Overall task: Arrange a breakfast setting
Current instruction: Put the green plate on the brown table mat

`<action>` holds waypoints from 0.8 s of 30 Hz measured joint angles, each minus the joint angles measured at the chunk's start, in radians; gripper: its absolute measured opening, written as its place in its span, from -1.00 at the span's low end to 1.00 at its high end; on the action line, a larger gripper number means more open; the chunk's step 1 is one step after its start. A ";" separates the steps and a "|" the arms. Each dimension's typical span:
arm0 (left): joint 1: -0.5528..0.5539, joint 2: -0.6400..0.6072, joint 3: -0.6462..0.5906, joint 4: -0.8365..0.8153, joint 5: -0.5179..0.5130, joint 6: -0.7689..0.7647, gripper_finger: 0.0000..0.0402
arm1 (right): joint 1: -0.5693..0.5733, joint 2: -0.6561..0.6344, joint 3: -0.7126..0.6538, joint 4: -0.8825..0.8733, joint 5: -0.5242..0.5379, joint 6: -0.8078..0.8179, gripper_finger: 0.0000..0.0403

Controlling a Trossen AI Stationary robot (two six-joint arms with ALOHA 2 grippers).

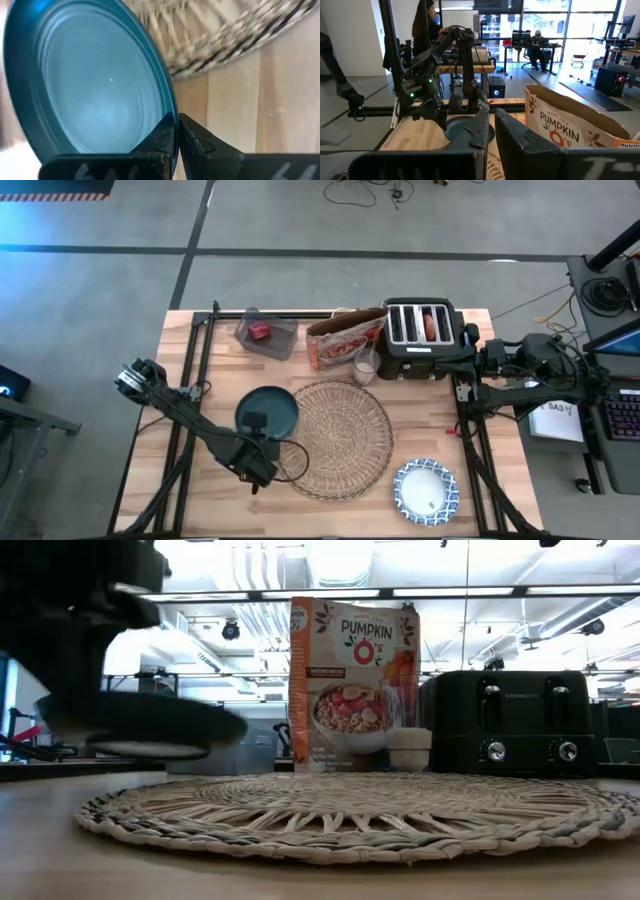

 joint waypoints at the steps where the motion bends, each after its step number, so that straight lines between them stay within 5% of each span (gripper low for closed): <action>1: 0.000 0.000 0.010 0.001 -0.013 0.033 -1.00 | 0.000 0.000 0.000 0.000 0.000 0.000 -0.89; 13: 0.006 0.050 0.118 0.153 -0.066 0.528 -1.00 | 0.000 0.000 0.000 0.000 0.000 0.000 -0.89; 24: 0.063 0.146 0.134 0.257 0.099 0.533 -1.00 | 0.000 0.000 0.000 0.000 0.000 0.000 -0.89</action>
